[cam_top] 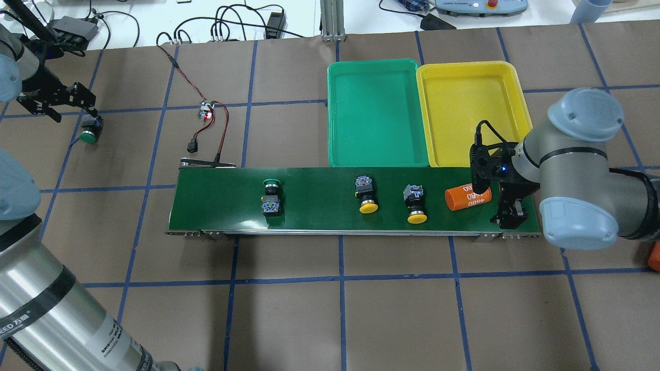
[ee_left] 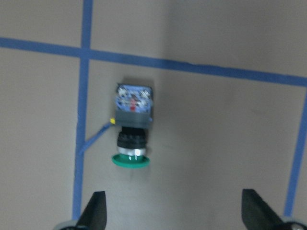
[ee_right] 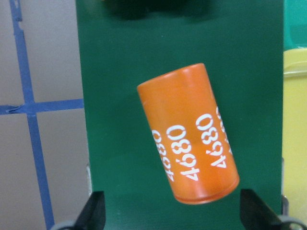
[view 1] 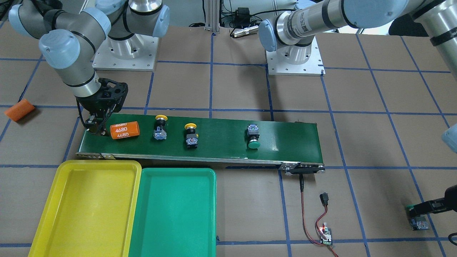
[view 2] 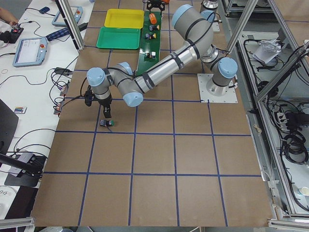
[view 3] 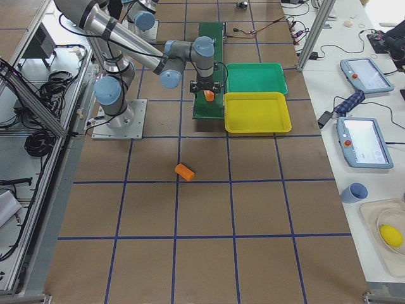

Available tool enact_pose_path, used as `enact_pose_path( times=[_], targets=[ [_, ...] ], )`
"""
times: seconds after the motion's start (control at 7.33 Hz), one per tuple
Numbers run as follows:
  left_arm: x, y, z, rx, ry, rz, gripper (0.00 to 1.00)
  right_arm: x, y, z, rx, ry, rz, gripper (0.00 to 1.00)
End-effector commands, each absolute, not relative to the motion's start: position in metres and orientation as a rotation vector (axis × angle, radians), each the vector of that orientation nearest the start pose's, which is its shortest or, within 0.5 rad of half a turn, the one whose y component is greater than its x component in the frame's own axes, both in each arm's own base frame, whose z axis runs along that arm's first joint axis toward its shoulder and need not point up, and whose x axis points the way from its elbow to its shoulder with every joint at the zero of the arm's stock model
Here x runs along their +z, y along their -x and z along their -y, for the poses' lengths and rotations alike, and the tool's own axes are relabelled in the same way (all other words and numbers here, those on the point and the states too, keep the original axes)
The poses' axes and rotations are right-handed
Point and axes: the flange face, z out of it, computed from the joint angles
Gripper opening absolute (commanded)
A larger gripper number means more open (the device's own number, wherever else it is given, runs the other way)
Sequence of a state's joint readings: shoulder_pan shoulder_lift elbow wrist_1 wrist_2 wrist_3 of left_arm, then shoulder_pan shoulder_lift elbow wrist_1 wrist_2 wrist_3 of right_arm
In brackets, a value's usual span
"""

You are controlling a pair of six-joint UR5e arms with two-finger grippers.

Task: Sort buttons by color to trays
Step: 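Withdraw the left gripper toward the remaining green-capped button, then lower the left gripper and grasp the remaining green-capped button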

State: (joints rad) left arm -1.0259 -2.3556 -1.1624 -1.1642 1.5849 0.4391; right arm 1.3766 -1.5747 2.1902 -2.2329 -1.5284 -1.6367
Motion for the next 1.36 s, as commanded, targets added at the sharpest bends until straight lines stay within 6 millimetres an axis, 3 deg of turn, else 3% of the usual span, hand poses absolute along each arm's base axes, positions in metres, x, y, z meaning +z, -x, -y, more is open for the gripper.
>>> enact_pose_path(
  times=[0.0, 0.14, 0.27, 0.41, 0.55, 0.68, 0.82, 1.09, 1.23],
  targets=[
    [0.185, -0.303, 0.733, -0.02, 0.148, -3.108, 1.0, 0.281, -0.052, 0.443, -0.132, 1.935, -2.518, 1.0],
    [0.178, -0.303, 0.733, -0.008, 0.139, -3.116, 1.0, 0.287, -0.051, 0.441, -0.142, 1.795, -2.622, 1.0],
    [0.173, -0.296, 0.735, 0.007, 0.127, -3.131, 0.91, 0.289, -0.05, 0.442, -0.148, 1.602, -2.738, 1.0],
    [0.173, -0.291, 0.735, 0.023, 0.118, -3.132, 0.5, 0.289, -0.05, 0.441, -0.137, 1.43, -2.816, 1.0],
    [0.169, -0.289, 0.734, 0.027, 0.113, -3.144, 0.22, 0.29, -0.052, 0.439, -0.11, 1.181, -2.909, 1.0],
    [0.174, -0.284, 0.736, 0.011, 0.104, -3.152, 0.06, 0.292, -0.053, 0.437, -0.098, 0.947, -2.984, 1.0],
    [0.191, -0.277, 0.734, 0.044, 0.109, -3.165, 0.0, 0.295, -0.053, 0.437, -0.084, 0.774, -3.026, 1.0],
    [0.227, -0.194, 0.727, 0.106, 0.059, -3.225, 0.0, 0.303, -0.054, 0.437, -0.02, 0.351, -3.085, 1.0],
    [0.235, -0.157, 0.684, 0.175, 0.049, -3.265, 0.0, 0.303, -0.054, 0.435, 0.036, 0.193, -3.091, 1.0]
  ],
)
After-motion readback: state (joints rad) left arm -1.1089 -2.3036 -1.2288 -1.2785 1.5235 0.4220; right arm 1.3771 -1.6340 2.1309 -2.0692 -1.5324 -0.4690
